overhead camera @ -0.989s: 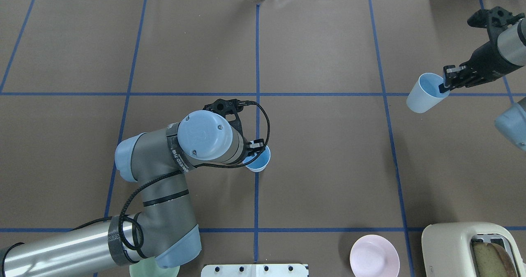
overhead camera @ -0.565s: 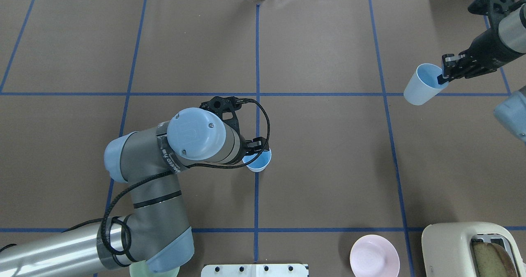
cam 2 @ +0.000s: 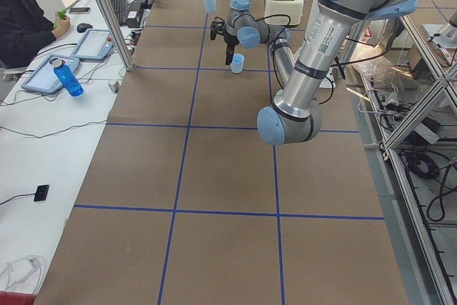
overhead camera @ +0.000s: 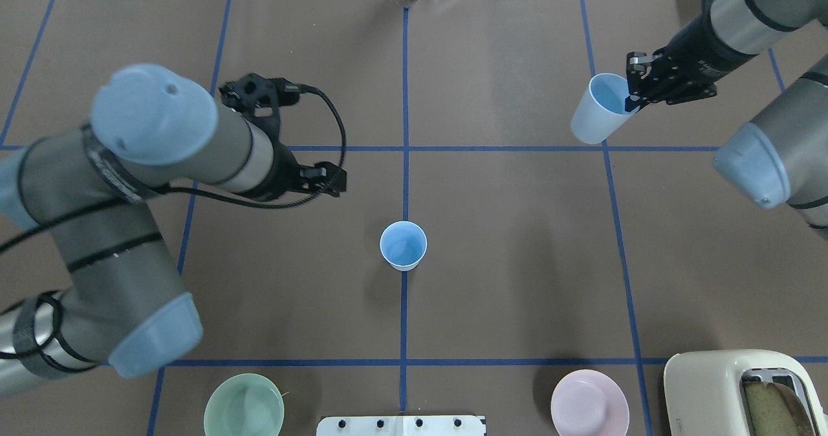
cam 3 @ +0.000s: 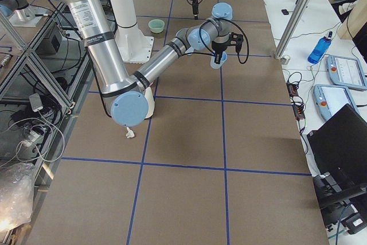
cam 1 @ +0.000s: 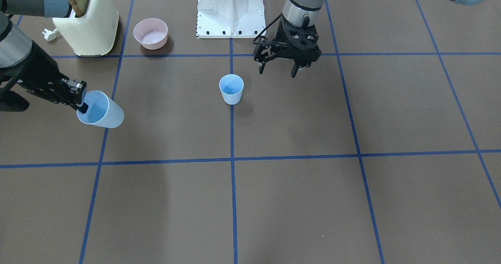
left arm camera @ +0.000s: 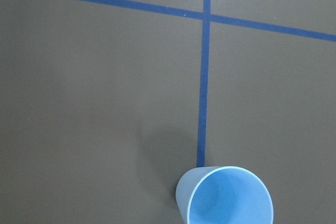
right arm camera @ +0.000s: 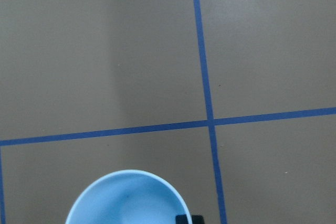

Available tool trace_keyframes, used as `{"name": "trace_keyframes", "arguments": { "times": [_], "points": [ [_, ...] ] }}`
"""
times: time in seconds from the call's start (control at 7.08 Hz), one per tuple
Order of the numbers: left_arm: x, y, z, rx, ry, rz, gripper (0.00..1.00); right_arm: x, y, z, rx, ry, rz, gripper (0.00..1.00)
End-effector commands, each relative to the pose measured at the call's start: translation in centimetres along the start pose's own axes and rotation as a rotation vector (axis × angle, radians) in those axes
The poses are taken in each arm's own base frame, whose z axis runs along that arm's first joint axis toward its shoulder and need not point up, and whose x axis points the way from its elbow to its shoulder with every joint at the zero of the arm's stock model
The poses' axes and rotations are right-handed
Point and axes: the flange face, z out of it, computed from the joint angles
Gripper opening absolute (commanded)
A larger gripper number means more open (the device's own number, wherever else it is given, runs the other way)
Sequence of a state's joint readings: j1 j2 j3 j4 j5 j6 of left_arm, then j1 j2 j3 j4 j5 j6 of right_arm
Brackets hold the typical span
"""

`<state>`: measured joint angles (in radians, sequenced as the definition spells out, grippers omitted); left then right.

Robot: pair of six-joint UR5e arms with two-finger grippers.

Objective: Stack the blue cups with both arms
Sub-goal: 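Release the cup and withdraw the left gripper while the right gripper lifts its cup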

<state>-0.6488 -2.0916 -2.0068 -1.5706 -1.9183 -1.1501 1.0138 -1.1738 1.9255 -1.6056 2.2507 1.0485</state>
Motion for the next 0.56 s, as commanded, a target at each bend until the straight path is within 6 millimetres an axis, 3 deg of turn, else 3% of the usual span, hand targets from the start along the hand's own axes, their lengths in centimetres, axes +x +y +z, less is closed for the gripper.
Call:
{"name": "trace_keyframes", "arguments": {
  "times": [0.0,0.14,0.42],
  "points": [
    [-9.9,-5.7,-4.6,-0.010,-0.018,0.080,0.97,-6.2,2.8,1.6,0.013,-0.012,0.045,0.00],
    [-14.6,-7.2,-6.1,-0.010,-0.029,0.116,0.97,-8.4,4.0,2.3,0.019,-0.017,0.065,0.00],
    [-22.0,-8.6,-8.9,-0.004,-0.013,0.160,0.98,-11.8,6.3,3.3,0.033,-0.025,0.082,0.00]
  ]
}}
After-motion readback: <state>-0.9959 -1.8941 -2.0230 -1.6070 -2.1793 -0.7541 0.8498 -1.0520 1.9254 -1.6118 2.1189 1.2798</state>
